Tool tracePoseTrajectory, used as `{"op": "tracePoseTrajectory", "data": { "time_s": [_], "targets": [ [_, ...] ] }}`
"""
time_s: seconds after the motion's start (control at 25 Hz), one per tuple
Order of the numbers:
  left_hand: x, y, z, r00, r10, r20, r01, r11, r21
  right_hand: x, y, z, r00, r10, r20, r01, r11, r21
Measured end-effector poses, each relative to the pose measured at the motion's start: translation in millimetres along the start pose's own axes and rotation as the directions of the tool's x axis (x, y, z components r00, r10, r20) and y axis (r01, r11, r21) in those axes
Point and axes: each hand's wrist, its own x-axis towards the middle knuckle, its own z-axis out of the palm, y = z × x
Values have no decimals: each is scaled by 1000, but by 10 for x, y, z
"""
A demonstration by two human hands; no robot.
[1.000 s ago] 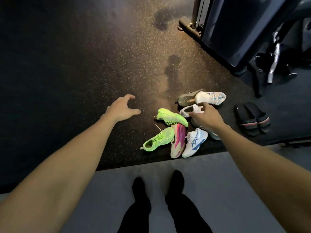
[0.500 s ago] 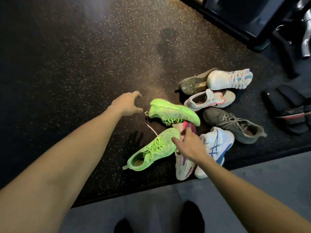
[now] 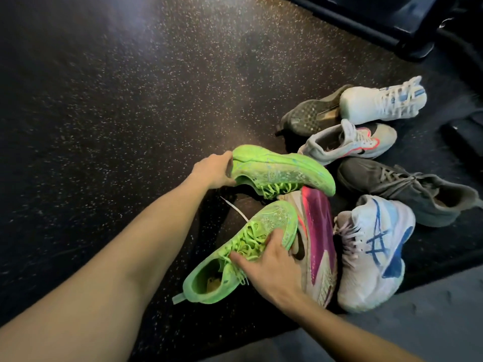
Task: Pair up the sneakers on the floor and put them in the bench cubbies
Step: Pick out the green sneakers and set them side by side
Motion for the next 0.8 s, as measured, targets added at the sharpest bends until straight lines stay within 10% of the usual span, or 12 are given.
{"op": "tracePoseTrajectory", "data": {
  "time_s": [0.52,0.8],
  "targets": [
    [23,37,-1,967,160,-199,-110,965,240,-212,-175,567,998,51,31,-54,995,88],
    [-822,-671,-272,961,-227,-159,215,972,-90,-138,-289,421,966,-230,-119,235,972,30]
  ]
}}
